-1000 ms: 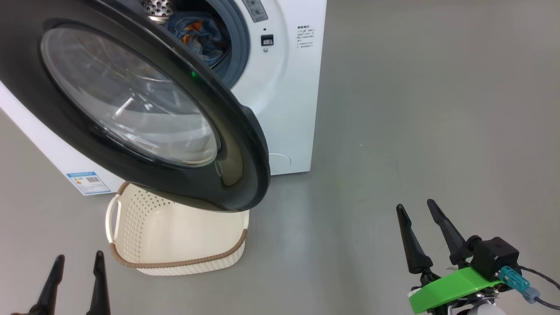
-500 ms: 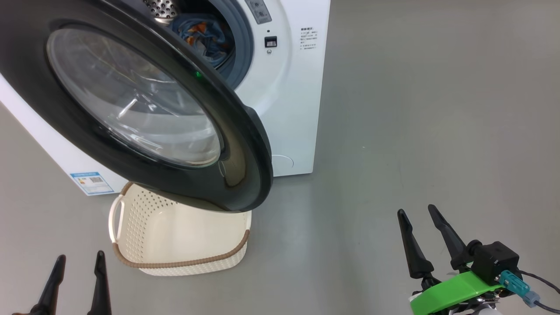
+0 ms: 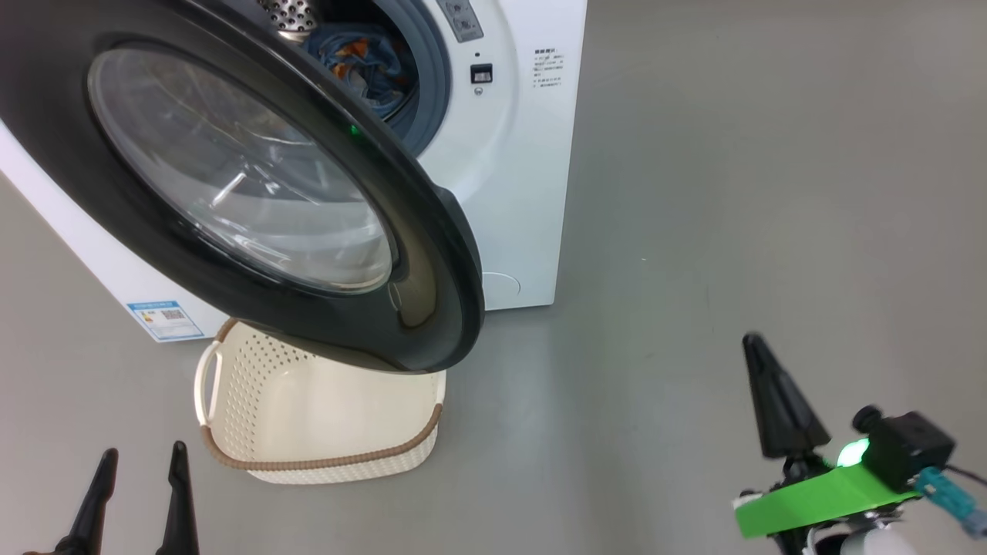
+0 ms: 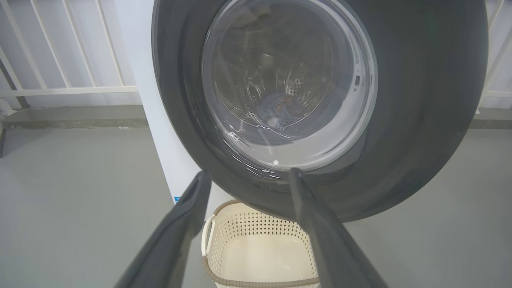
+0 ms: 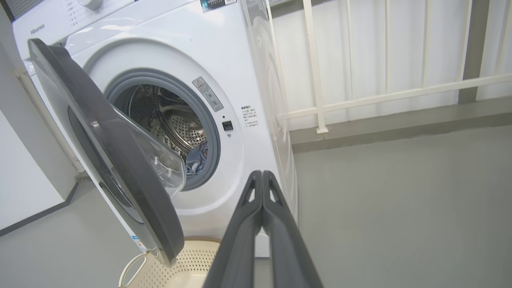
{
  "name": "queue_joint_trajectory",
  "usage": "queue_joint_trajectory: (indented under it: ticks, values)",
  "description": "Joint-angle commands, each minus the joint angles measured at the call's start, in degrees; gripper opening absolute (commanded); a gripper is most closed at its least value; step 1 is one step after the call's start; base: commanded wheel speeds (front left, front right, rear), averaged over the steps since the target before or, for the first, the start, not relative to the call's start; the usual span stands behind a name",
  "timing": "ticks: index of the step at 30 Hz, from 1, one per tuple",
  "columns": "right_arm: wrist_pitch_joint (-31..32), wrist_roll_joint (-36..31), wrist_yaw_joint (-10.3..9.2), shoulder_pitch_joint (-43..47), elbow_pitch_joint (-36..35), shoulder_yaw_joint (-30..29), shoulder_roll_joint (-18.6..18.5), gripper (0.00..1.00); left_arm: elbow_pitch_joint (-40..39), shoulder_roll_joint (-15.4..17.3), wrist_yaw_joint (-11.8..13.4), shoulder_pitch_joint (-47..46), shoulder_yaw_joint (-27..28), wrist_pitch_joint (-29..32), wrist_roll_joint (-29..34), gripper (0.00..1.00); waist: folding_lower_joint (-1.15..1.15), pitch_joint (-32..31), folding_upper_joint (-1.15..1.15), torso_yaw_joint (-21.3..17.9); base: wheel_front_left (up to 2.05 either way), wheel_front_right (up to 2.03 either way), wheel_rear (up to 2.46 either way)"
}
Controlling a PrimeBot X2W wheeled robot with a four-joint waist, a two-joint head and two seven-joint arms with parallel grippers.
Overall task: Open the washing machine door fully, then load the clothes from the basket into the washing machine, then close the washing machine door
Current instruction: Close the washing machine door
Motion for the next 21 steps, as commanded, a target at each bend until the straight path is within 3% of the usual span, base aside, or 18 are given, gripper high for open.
queue_joint_trajectory:
  ticks: [1, 12, 21]
  values:
    - [-0.7, 0.5, 0.09, -1.9, -3.1, 1.3, 0.1, 0.00, -1.8, 0.6, -0.1, -1.0, 1.9, -0.4, 0.3, 1.00, 0.00, 0.2, 0.00, 0.0, 0.00, 0.00, 0.00]
    - [-0.7, 1.7, 0.09, -8.4, -21.4, 10.1, 0.1, 0.00, -1.6, 0.3, -0.1, -2.1, 0.9, -0.4, -0.2, 1.00, 0.00, 1.0, 0.00, 1.8, 0.00, 0.00, 0.00]
    - [-0.7, 3.1, 0.09, -12.7, -23.3, 23.2, -1.4, 0.00, -1.6, 0.1, -0.1, -3.0, -1.3, -0.4, -0.5, 1.00, 0.00, 0.9, 0.00, 5.9, 0.00, 0.00, 0.00]
